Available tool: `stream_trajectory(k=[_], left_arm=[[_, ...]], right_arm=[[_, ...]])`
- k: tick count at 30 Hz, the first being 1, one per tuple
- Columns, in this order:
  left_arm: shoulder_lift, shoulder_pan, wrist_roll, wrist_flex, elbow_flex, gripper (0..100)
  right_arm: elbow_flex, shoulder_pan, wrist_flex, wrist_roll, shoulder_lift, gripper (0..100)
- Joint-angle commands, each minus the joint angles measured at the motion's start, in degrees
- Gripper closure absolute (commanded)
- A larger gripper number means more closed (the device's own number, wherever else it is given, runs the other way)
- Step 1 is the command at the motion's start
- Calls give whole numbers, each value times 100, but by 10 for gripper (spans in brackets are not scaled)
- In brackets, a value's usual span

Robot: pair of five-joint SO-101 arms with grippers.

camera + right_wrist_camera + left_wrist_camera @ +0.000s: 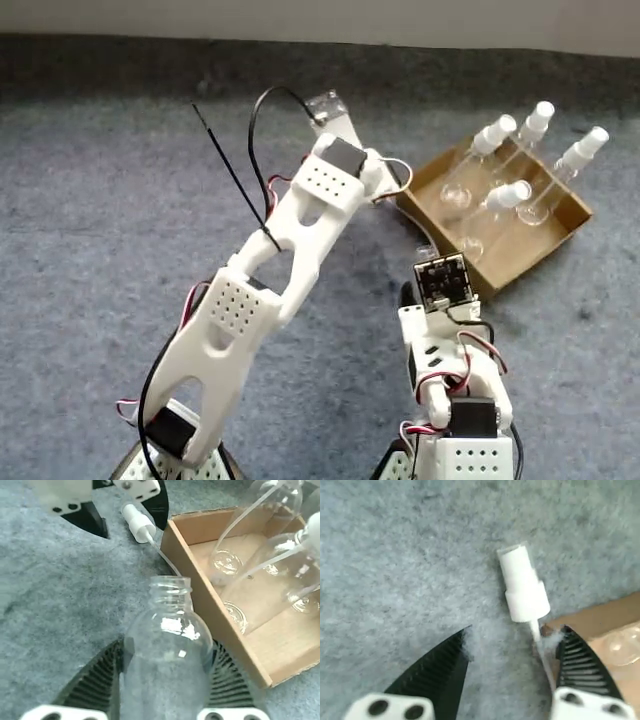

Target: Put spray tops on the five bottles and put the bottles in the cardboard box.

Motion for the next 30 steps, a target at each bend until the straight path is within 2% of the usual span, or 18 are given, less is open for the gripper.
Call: stream_trajectory(k=[1,7,13,21,24,28,30], left_arm=[[374,-242,738,-246,-1270,755],[1393,-251,774,-738,-2237,755],[2185,-251,774,-730,-3240,755],[2246,-110,809,-721,-3160,756],[2246,-101,809,-721,-3160,822],[2255,-101,782,-721,-3152,999],[2264,-101,782,-721,-3152,973]], right_arm=[[22,-57,-189,-18,-92,917],[22,-57,-189,-18,-92,917],[22,-57,-189,-18,-92,917],[22,-57,-189,-18,-92,917],[22,-57,-189,-18,-92,917],[22,-57,-189,-18,-92,917],[22,-57,-189,-18,-92,917]])
